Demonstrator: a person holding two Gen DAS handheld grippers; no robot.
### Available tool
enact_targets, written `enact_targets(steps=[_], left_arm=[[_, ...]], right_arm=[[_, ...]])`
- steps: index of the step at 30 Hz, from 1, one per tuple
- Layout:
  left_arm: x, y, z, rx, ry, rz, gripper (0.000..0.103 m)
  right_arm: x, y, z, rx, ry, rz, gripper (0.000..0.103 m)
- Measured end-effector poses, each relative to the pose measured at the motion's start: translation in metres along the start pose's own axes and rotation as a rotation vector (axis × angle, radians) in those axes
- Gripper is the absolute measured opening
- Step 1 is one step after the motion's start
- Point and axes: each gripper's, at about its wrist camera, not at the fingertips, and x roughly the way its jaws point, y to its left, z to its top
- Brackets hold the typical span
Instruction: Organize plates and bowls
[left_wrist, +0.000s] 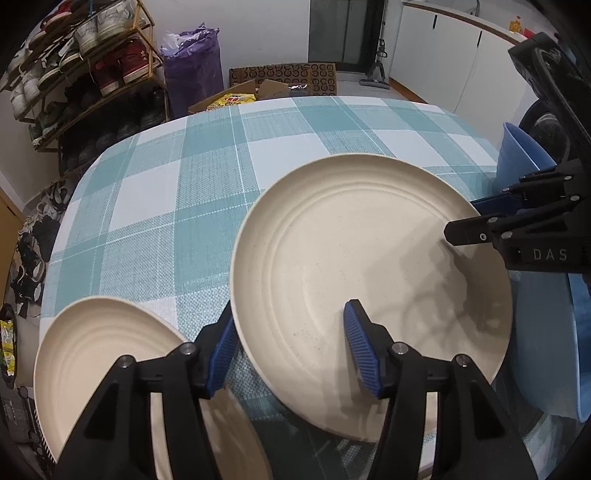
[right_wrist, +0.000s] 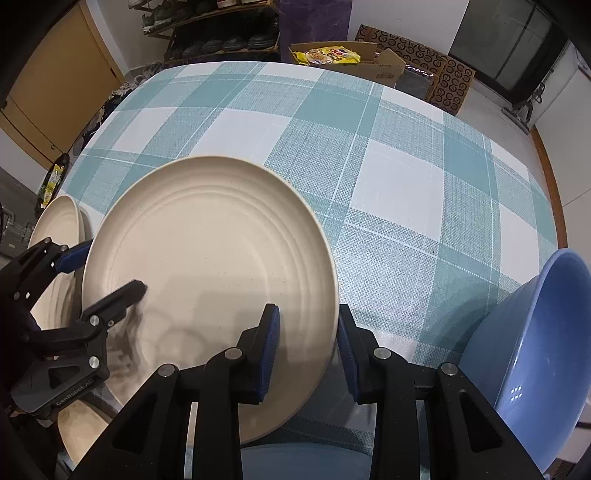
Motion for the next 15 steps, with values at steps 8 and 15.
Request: enact_targets(steps=[8,15], left_arm=[[-0.0021,-0.0006,-0.0013,-0.009,-0.010,0.011,0.048],[-0.0046,0.0015,0.0003,-0.016,-0.023,0.005,0.040]], right_arm=[[-0.0008,0.0017,-0.0019,0.001,-0.005,-0.016,0.032],[-0.0064,-0.0016,-0.0023,0.016,-0.031,-0.037,0.028]])
